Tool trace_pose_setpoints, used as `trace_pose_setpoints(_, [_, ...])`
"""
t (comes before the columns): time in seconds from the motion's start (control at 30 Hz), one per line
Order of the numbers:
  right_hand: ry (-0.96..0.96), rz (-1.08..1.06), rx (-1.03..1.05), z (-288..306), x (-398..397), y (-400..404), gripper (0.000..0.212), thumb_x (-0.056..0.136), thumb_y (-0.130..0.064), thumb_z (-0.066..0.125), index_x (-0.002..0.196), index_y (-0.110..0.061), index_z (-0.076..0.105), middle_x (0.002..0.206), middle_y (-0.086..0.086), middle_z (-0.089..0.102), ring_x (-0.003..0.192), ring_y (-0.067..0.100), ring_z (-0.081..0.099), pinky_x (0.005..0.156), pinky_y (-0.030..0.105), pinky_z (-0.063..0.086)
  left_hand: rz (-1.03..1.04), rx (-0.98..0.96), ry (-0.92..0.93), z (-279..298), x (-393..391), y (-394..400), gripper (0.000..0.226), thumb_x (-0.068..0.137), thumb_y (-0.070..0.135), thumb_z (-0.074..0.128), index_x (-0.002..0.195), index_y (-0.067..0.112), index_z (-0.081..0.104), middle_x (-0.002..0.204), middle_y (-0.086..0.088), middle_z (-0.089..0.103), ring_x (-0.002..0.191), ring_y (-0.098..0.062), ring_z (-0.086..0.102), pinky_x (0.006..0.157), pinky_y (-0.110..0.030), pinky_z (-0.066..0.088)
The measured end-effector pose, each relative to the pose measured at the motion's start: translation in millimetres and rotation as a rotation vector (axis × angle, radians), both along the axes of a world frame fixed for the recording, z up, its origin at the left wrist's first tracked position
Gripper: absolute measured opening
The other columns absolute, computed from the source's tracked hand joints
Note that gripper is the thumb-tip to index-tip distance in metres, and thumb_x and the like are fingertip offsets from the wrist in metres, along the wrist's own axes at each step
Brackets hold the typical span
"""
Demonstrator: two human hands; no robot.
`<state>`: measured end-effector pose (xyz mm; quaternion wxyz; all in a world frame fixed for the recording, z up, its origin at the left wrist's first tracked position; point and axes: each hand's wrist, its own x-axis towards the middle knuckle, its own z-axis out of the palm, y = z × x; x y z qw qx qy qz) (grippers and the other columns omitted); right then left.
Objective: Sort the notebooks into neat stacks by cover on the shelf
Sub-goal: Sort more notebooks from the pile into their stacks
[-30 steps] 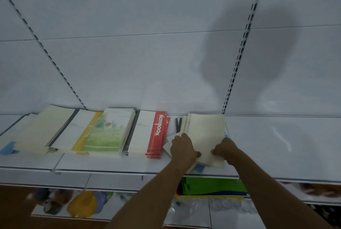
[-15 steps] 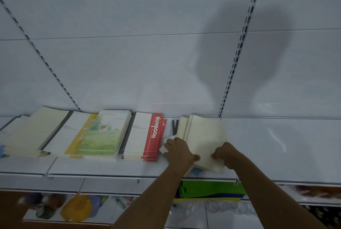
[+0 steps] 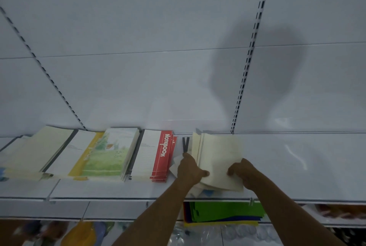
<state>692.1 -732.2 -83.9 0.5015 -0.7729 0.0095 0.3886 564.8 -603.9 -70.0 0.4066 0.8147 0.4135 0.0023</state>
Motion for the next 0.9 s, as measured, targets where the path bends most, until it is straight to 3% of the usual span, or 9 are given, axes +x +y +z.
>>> trace_pose_setpoints(0.1, [-0.042,-0.015,-0.003,1.2,-5.8,-6.0,0.047,0.065,0.000,0.065,0.109,0.003,0.050,0.111,0.024,0.056,0.089,0.035,0.055,0.071,0.039,0.051,-0.012,-0.083,-0.071,2.1,-1.6,-6.5,0.077,0.076,0.025,0.079,0.131,0.004,0.030,0.127,-0.012,0.050,0.118,-0.026,0.051,0.096,-0.033,0.046])
trace_pose_setpoints(0.2, [-0.052,-0.060,-0.030,3.0,-9.6,-16.3,0.059,0.070,-0.012,0.071,0.120,0.004,0.044,0.114,0.020,0.053,0.093,0.034,0.054,0.068,0.035,0.046,-0.029,-0.177,-0.128,4.2,-2.9,-19.5,0.051,0.081,0.020,0.074,0.115,0.010,0.037,0.115,-0.008,0.052,0.103,-0.020,0.053,0.086,-0.030,0.049])
trace_pose_setpoints(0.47, [-0.090,-0.108,-0.002,13.7,-9.4,-38.8,0.039,0.083,-0.024,0.067,0.110,-0.001,0.051,0.109,0.014,0.053,0.084,0.028,0.053,0.074,0.035,0.040,-0.057,-0.366,-0.289,16.8,-6.9,-41.2,0.047,0.083,0.012,0.070,0.122,0.009,0.044,0.120,-0.008,0.057,0.106,-0.021,0.056,0.089,-0.033,0.049])
trace_pose_setpoints(0.53, [-0.112,-0.106,0.035,24.2,-7.5,-39.8,0.032,0.084,-0.019,0.066,0.106,-0.001,0.052,0.105,0.014,0.054,0.075,0.023,0.052,0.069,0.034,0.041,-0.062,-0.434,-0.333,25.1,-8.5,-40.9,0.036,0.084,0.008,0.070,0.112,0.014,0.049,0.116,-0.006,0.059,0.104,-0.020,0.057,0.089,-0.032,0.050])
trace_pose_setpoints(0.6, [-0.166,-0.104,0.094,36.6,-4.5,-37.2,0.023,0.084,-0.012,0.066,0.101,-0.003,0.054,0.103,0.015,0.056,0.074,0.022,0.052,0.066,0.033,0.043,-0.043,-0.500,-0.385,35.8,-7.9,-36.7,0.028,0.085,0.007,0.068,0.103,0.019,0.050,0.109,-0.003,0.061,0.095,-0.016,0.059,0.080,-0.028,0.051])
trace_pose_setpoints(0.67, [-0.220,-0.086,0.160,53.9,-2.3,-31.0,0.016,0.082,-0.007,0.066,0.097,-0.005,0.058,0.102,0.015,0.059,0.077,0.024,0.055,0.069,0.033,0.046,0.013,-0.492,-0.400,48.8,-5.4,-29.6,0.028,0.088,0.018,0.066,0.110,0.016,0.050,0.105,0.001,0.061,0.091,-0.014,0.059,0.073,-0.027,0.051])
trace_pose_setpoints(0.73, [-0.248,-0.047,0.226,68.2,1.3,-21.3,0.031,0.078,-0.010,0.067,0.107,-0.003,0.059,0.104,0.014,0.062,0.082,0.026,0.059,0.068,0.033,0.049,0.101,-0.425,-0.391,61.2,-2.1,-21.8,0.030,0.093,0.029,0.060,0.117,0.013,0.053,0.111,-0.003,0.063,0.096,-0.019,0.061,0.082,-0.035,0.053])
trace_pose_setpoints(0.8, [-0.249,-0.019,0.266,78.3,2.0,-10.2,0.041,0.077,-0.011,0.066,0.116,-0.003,0.054,0.108,0.013,0.062,0.088,0.027,0.060,0.070,0.034,0.050,0.167,-0.325,-0.400,71.4,-2.2,-15.9,0.031,0.097,0.030,0.051,0.119,0.010,0.057,0.109,-0.004,0.063,0.096,-0.020,0.059,0.086,-0.034,0.050])
trace_pose_setpoints(0.9, [-0.254,-0.017,0.301,83.6,-3.4,8.9,0.033,0.083,-0.005,0.063,0.112,-0.009,0.049,0.103,0.009,0.058,0.081,0.021,0.057,0.062,0.028,0.045,0.208,-0.196,-0.429,79.4,-12.1,-9.1,0.029,0.100,0.027,0.043,0.117,0.010,0.058,0.097,-0.002,0.059,0.085,-0.017,0.055,0.076,-0.030,0.046])
